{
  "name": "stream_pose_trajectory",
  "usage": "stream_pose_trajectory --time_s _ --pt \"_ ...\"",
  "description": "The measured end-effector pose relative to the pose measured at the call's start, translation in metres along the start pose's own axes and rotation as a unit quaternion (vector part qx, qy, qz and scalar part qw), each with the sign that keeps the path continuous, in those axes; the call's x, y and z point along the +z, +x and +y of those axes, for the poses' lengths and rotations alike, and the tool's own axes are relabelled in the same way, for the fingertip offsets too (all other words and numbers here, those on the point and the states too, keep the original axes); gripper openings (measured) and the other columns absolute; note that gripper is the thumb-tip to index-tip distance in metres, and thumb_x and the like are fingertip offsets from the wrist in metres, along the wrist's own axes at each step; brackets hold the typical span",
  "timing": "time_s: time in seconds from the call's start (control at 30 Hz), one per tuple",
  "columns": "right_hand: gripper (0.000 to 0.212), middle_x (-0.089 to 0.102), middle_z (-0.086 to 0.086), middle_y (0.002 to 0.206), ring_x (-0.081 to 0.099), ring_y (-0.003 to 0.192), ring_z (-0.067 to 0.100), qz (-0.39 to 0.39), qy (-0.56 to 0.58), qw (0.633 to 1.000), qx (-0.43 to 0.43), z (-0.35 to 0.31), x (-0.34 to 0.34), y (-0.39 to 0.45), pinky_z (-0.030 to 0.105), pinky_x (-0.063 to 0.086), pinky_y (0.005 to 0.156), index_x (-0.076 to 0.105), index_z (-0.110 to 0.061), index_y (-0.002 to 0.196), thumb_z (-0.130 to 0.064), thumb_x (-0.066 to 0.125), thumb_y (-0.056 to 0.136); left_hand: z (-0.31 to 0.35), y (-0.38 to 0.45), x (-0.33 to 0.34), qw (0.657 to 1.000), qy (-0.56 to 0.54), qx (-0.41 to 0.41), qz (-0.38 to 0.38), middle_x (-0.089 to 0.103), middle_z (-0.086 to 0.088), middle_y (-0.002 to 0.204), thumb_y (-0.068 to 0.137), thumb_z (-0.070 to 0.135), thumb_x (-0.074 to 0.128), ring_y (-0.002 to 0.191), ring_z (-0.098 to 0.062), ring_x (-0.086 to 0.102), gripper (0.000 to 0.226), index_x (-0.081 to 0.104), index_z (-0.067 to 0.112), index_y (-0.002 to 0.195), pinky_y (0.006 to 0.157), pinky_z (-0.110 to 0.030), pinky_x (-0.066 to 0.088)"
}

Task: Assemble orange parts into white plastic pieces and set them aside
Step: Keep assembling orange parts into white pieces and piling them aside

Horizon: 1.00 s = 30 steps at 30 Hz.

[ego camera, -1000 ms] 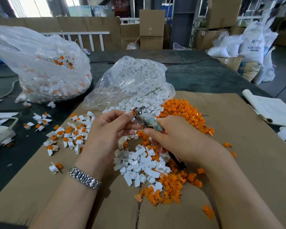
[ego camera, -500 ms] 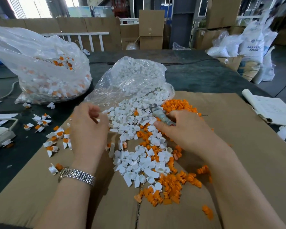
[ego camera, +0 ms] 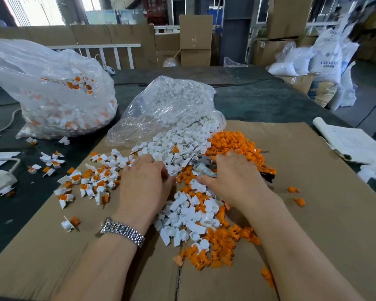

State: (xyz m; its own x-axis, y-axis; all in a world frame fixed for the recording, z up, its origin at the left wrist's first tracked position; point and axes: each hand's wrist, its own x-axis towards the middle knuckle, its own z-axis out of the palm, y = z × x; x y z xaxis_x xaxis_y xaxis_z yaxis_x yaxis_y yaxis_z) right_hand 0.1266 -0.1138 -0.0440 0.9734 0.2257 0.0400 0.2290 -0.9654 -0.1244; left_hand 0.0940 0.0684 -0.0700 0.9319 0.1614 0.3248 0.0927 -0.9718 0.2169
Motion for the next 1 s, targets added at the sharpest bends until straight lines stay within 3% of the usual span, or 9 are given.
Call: stream_pose_trajectory --time_s 0.13,0.3,0.4,0.47,0.57,0.77,0.9,1.0 --pt "0.067 0.051 0.011 0.129 0.044 0.125 0.031 -0.002 0.000 1.000 -0.004 -0.001 0.002 0.000 0.048 0.045 0.099 0.054 -0.013 0.125 -0.069 0.049 0.090 0.003 -0.003 -0.004 0.998 -0.056 0.000 0.018 0.053 0.009 0.090 0.088 0.044 0.071 0.090 -0.014 0.054 0.018 0.063 0.028 0.086 0.088 -0.040 0.047" --pt "0.072 0.046 0.011 0.134 0.039 0.129 0.031 0.002 -0.001 1.000 0.003 -0.002 0.004 0.000 0.050 0.043 0.102 0.051 -0.013 0.132 -0.071 0.049 0.089 0.003 -0.002 -0.008 0.986 -0.159 -0.050 0.027 0.061 0.012 0.078 0.088 0.034 0.073 0.072 -0.007 0.058 0.021 0.053 0.033 0.081 0.063 -0.034 0.054" --pt "0.064 0.047 0.006 0.131 0.041 0.125 0.027 0.066 -0.007 0.997 -0.034 -0.005 0.004 0.002 0.047 0.044 0.099 0.050 -0.019 0.133 -0.067 0.050 0.090 0.002 -0.001 -0.008 0.974 -0.219 -0.056 0.030 0.065 0.016 0.085 0.092 0.031 0.071 0.075 -0.004 0.062 0.011 0.060 0.034 0.093 0.067 -0.034 0.056" --pt "0.045 0.052 -0.002 0.125 0.043 0.122 0.021 0.106 0.012 0.988 -0.111 -0.012 0.004 0.003 0.042 0.042 0.095 0.057 -0.029 0.125 -0.059 0.053 0.093 0.001 -0.001 -0.008 0.966 -0.249 -0.048 0.043 0.066 0.017 0.087 0.095 0.028 0.069 0.078 -0.004 0.064 0.006 0.068 0.030 0.101 0.072 -0.035 0.057" --pt "0.026 0.056 -0.008 0.114 0.042 0.117 0.018 0.103 0.009 0.976 -0.194 -0.026 0.008 0.003 0.041 0.030 0.090 0.065 -0.033 0.113 -0.049 0.052 0.098 -0.001 0.001 -0.007 0.963 -0.261 -0.043 0.059 0.070 0.014 0.090 0.096 0.022 0.069 0.085 -0.005 0.065 0.010 0.074 0.023 0.104 0.080 -0.032 0.055" --pt "0.017 0.055 -0.003 0.105 0.040 0.113 0.023 0.080 -0.044 0.979 -0.182 -0.031 0.017 0.004 0.045 0.031 0.089 0.070 -0.027 0.108 -0.021 0.057 0.098 -0.003 0.002 -0.006 0.950 -0.301 -0.070 0.049 0.069 0.019 0.089 0.093 0.023 0.074 0.084 0.001 0.065 0.012 0.071 0.034 0.098 0.071 -0.018 0.049" --pt "0.017 0.054 0.002 0.101 0.042 0.113 0.028 0.080 -0.060 0.980 -0.172 -0.037 0.017 0.003 0.048 0.034 0.088 0.068 -0.021 0.106 -0.017 0.054 0.098 -0.003 0.002 -0.007 0.936 -0.340 -0.082 0.040 0.072 0.013 0.088 0.091 0.020 0.076 0.083 -0.003 0.067 0.012 0.073 0.029 0.099 0.070 -0.020 0.051" --pt "0.015 0.058 0.005 0.108 0.044 0.114 0.030 0.086 -0.058 0.980 -0.168 -0.039 0.018 0.002 0.049 0.037 0.090 0.065 -0.019 0.108 -0.017 0.054 0.097 -0.002 0.003 -0.009 0.926 -0.366 -0.085 0.037 0.073 0.010 0.086 0.090 0.018 0.076 0.080 -0.005 0.069 0.012 0.074 0.027 0.098 0.072 -0.023 0.055"
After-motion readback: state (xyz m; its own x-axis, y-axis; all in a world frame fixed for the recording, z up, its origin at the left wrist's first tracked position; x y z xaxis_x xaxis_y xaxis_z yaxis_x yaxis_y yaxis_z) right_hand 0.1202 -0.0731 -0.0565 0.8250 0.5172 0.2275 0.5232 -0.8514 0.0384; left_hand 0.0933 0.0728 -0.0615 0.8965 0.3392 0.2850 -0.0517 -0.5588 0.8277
